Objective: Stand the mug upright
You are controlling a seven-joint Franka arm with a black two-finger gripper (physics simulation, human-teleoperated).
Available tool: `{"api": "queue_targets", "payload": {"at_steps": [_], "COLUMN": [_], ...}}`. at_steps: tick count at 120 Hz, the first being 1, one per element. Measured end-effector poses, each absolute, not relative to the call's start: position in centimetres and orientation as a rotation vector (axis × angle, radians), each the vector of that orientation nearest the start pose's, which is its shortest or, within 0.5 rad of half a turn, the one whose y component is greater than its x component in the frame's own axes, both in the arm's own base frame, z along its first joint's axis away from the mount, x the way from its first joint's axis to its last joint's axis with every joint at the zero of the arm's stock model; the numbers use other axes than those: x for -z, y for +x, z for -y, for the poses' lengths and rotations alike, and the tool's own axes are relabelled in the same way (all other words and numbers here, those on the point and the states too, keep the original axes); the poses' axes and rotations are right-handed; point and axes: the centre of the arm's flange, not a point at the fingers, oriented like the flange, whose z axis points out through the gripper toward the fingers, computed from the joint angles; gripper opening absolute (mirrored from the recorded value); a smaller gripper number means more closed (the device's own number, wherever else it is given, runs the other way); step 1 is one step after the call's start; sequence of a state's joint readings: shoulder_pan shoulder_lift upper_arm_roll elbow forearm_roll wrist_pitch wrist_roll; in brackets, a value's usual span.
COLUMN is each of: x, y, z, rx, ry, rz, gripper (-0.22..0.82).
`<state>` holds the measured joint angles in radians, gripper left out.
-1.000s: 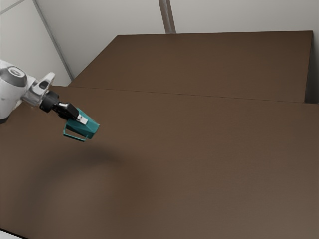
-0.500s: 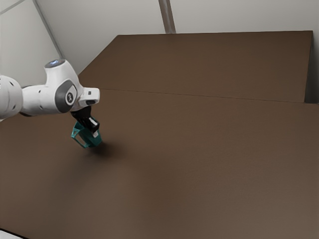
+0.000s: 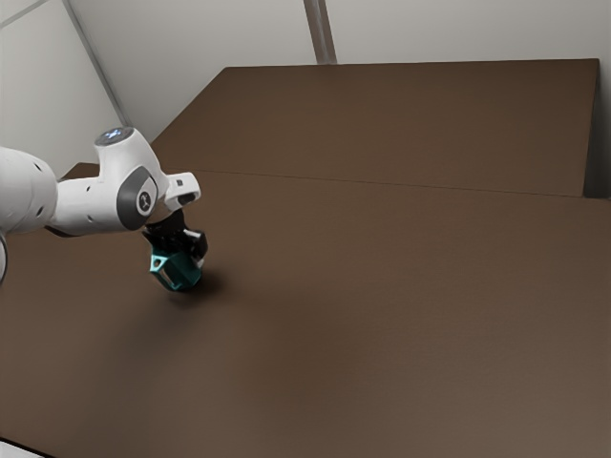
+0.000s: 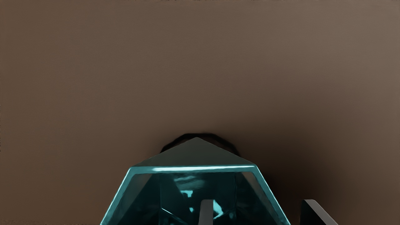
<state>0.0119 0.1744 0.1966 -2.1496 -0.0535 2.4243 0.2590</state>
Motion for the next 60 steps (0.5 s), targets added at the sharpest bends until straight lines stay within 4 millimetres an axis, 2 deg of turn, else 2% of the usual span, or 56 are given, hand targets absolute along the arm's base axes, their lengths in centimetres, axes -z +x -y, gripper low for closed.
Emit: {"api": "queue_targets", "payload": {"at_steps": [11, 24, 33, 42, 51, 60], "x": [-34.1, -37.7, -42.8, -47.8, -52.8, -58.4], "y": [56.0, 56.8, 58.6, 59.5, 59.6, 58.9], "z": [-11.7, -11.8, -11.4, -11.2, -10.7, -9.2], "rx": [0.188, 0.265, 0.330, 0.357, 0.361, 0.356], "ry": [-3.116, -3.098, -3.072, -3.058, -3.056, -3.052], "rz": [0.018, 0.036, 0.015, 0.010, 0.016, 0.011], "gripper": [0.36, 0.45, 0.49, 0.52, 0.54, 0.56]}}
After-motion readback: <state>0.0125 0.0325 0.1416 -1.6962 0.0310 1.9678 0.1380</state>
